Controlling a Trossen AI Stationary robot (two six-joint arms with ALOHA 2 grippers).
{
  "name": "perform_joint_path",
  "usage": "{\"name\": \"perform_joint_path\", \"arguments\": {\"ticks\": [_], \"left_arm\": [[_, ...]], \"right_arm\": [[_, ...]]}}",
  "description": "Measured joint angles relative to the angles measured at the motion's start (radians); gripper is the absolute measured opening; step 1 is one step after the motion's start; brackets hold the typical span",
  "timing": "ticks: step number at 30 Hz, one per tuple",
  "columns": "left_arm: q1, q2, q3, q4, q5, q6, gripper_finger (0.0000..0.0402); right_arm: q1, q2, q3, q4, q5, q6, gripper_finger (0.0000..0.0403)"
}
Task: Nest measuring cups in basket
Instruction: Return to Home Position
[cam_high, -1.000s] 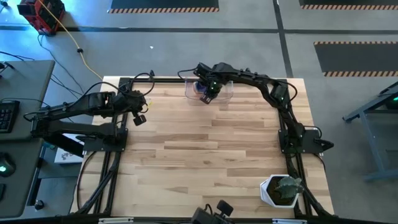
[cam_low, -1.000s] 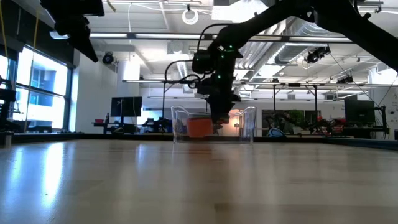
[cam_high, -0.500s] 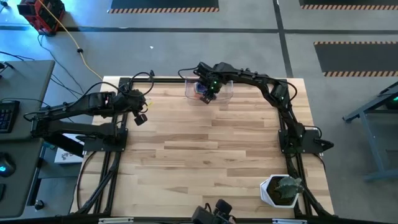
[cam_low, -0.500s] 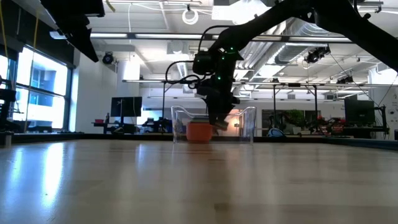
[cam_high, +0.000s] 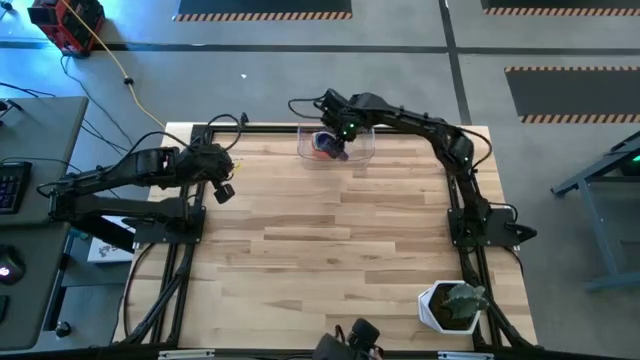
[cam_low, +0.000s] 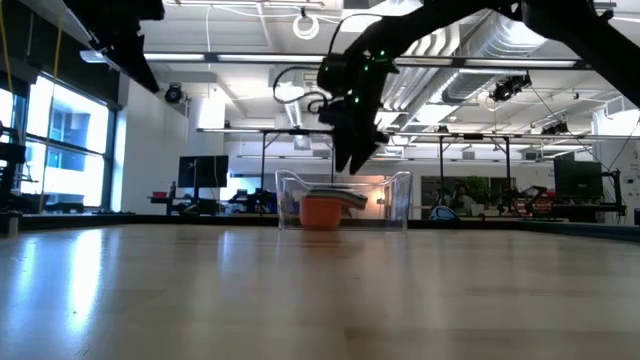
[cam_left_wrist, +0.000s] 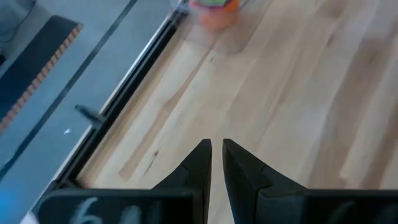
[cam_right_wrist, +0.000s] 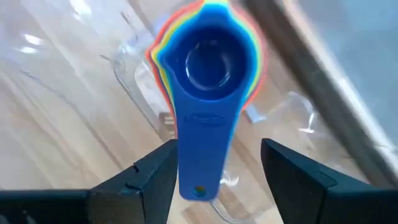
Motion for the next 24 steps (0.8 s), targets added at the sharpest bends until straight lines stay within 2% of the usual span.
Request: {"name": "perform_joint_path", "arguments": {"ticks": [5,8,14,20,24], "left_arm": [[0.000,-0.068,-0.001,0.105,0.093,0.000,0.0033],[0.000,-0.113,-0.043,0.247,0.161,0.000,0.0032],[0.000,-0.216,-0.196,0.472,0.223,-0.022,0.0032],[0.000,-0.359,-0.375,0.696,0.271,-0.068,0.0032],[0.000,-0.462,-0.487,0.807,0.301,-0.088,0.0032]], "right_arm": [[-0.002,-0.097,0.000,0.010,-0.025,0.028,0.0222],[0.019,-0.148,0.000,0.042,-0.027,0.083,0.0222],[0.124,-0.226,0.001,0.133,0.018,0.135,0.0222],[0.249,-0.249,0.001,0.204,0.085,0.073,0.0222],[0.311,-0.249,0.001,0.237,0.095,0.074,0.0222]]}}
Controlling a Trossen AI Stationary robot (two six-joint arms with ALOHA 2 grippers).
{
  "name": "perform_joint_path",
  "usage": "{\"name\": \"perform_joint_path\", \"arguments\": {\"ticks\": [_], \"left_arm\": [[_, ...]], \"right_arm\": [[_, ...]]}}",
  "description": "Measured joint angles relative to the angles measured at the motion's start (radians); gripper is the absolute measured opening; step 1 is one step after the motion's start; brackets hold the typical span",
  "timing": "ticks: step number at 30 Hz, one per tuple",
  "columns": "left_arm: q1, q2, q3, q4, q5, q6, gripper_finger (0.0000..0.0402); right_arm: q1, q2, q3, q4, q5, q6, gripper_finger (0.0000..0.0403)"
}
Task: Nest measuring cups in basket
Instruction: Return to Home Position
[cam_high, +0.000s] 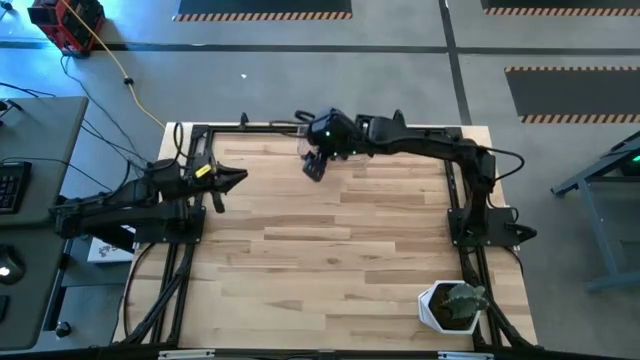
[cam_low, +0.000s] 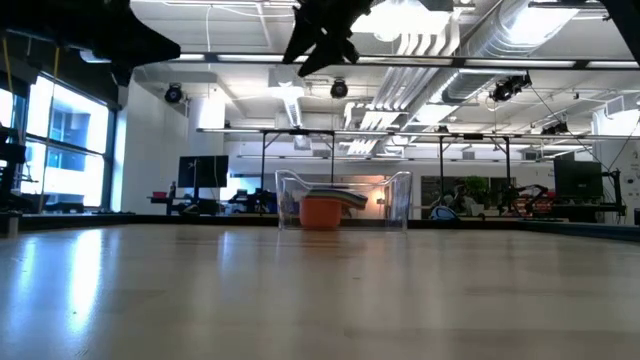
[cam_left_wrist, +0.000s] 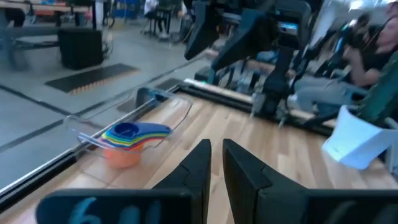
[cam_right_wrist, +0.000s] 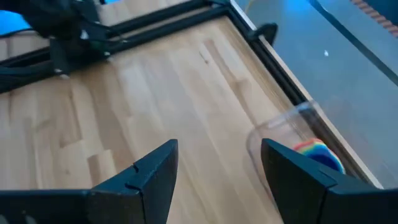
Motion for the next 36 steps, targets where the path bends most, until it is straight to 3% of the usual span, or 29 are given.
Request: {"name": "perform_joint_path", "arguments": {"ticks": [13,18,24,32,36], "left_arm": [[0.000,-0.304,-0.239,0.071,0.059,-0.034,0.0032],[0.000,-0.298,-0.286,0.100,0.137,-0.041,0.0032],[-0.001,-0.303,-0.341,0.109,0.136,-0.051,0.0032],[0.000,-0.300,-0.352,0.108,0.137,0.000,0.0032],[0.000,-0.300,-0.352,0.108,0.135,0.020,0.0032]], "right_arm": [[0.121,0.000,0.000,0.072,0.056,0.060,0.0222],[0.132,0.000,0.000,0.094,0.049,0.056,0.0222],[0.122,-0.049,-0.001,0.064,0.026,0.021,0.0222],[0.117,-0.235,-0.001,-0.144,0.180,-0.050,0.0222],[0.125,-0.346,-0.001,-0.208,0.195,-0.078,0.0222]]}}
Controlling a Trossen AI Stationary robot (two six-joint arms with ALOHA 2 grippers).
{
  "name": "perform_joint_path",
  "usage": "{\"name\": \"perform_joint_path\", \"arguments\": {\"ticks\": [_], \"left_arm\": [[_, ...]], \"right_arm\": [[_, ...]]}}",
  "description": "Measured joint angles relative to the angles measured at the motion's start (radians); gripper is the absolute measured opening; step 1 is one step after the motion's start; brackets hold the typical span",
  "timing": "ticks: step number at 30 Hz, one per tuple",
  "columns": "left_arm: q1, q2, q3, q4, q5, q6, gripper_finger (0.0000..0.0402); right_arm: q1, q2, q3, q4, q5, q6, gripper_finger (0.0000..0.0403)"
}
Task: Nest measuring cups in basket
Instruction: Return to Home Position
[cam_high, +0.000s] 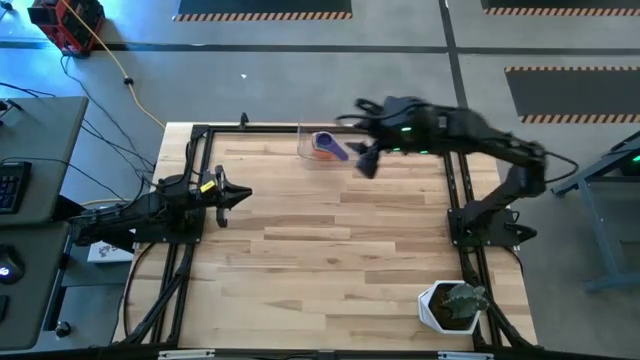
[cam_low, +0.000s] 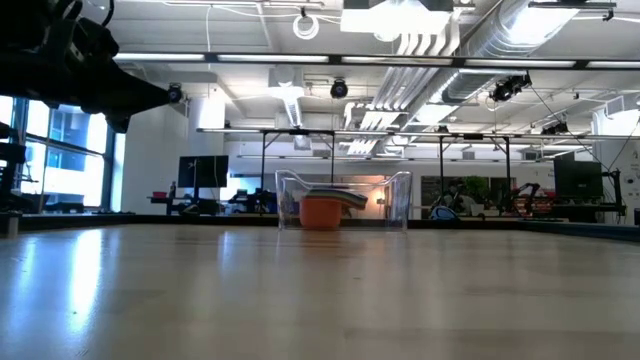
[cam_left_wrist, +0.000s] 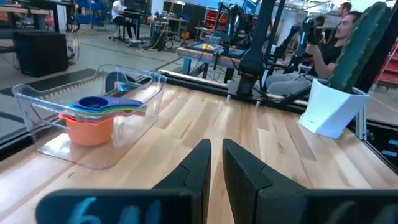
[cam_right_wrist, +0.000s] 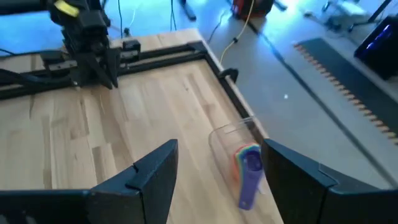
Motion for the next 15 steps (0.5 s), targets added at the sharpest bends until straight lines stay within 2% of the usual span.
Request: {"name": "perform_joint_path", "arguments": {"ticks": [3,5,12,15], "left_arm": [[0.000,0.000,0.000,0.000,-0.003,0.000,0.0032],[0.000,0.000,0.000,-0.001,-0.005,-0.001,0.0032],[0.000,0.000,0.000,-0.002,-0.024,-0.050,0.0032],[0.000,0.000,0.000,-0.003,-0.045,-0.051,0.0032]], "right_arm": [[0.019,-0.082,0.000,-0.065,0.007,-0.011,0.0222],[0.043,-0.133,0.000,-0.144,0.050,0.008,0.0222],[0.194,-0.310,-0.002,-0.355,0.327,0.135,0.0222],[0.275,-0.406,-0.097,-0.316,0.439,0.152,0.0222]]}}
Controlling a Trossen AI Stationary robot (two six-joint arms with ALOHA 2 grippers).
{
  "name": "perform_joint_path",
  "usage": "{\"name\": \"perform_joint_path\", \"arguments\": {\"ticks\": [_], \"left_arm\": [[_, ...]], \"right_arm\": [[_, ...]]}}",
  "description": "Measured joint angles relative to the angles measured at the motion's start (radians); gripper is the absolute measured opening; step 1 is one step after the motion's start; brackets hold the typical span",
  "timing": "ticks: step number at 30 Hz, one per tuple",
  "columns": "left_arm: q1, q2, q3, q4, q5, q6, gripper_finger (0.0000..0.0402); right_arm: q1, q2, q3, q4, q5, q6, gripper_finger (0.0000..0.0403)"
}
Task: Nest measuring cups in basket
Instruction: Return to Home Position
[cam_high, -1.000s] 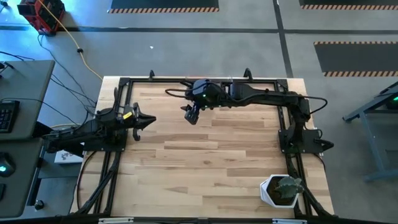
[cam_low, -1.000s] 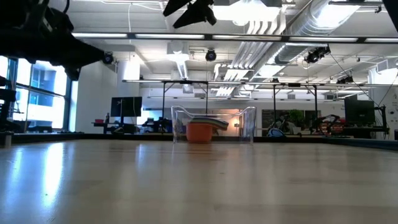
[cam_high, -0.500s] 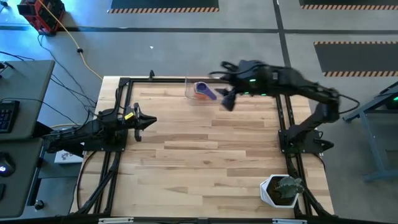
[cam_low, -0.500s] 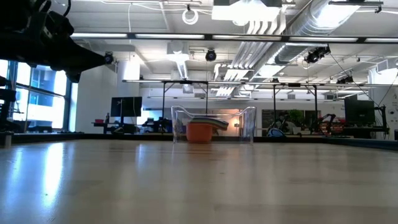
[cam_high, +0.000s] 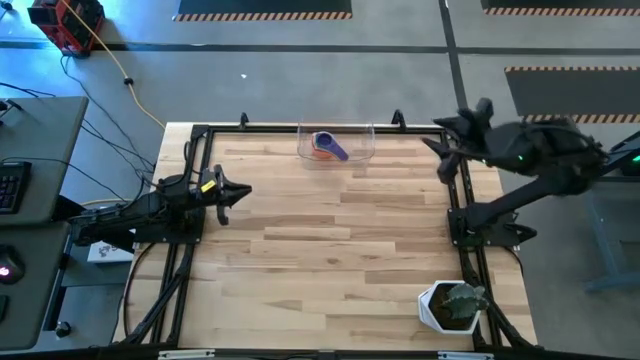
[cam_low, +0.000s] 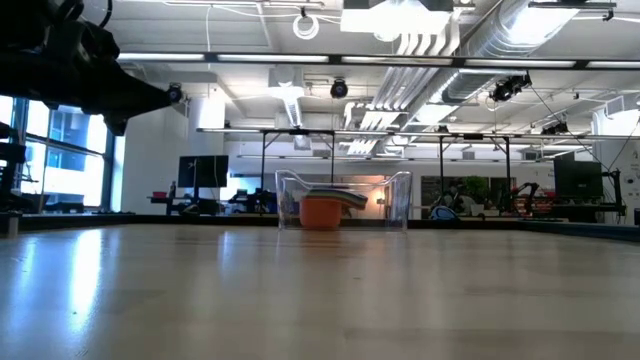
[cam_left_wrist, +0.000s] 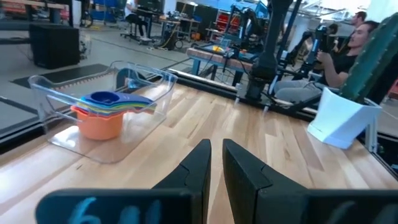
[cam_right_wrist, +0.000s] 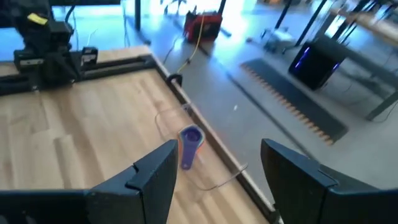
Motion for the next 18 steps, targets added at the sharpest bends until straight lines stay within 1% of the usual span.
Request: {"name": "perform_joint_path", "arguments": {"ticks": [2,4,6,9,11,14,18], "left_arm": [[0.000,0.000,0.000,0.000,-0.014,0.000,0.0032],[0.000,0.000,0.000,0.000,-0.024,0.000,0.0032],[0.000,0.000,0.000,0.000,-0.027,0.000,0.0032],[0.000,0.000,0.000,0.000,-0.028,0.000,0.0032],[0.000,0.000,0.000,0.001,-0.028,0.000,0.0032],[0.000,0.000,0.000,0.001,-0.028,0.000,0.0032],[0.000,0.000,0.000,0.001,-0.028,-0.001,0.0032]], "right_arm": [[0.032,-0.083,-0.129,0.079,0.059,0.002,0.0222],[0.045,-0.180,-0.283,0.183,0.076,0.003,0.0222],[0.047,-0.275,-0.430,0.303,0.054,0.004,0.0222],[0.047,-0.402,-0.632,0.465,-0.008,0.002,0.0222],[0.048,-0.479,-0.752,0.548,-0.019,0.002,0.0222],[0.047,-0.575,-0.908,0.634,-0.019,0.002,0.0222],[0.047,-0.676,-1.075,0.737,-0.022,0.002,0.0222]]}}
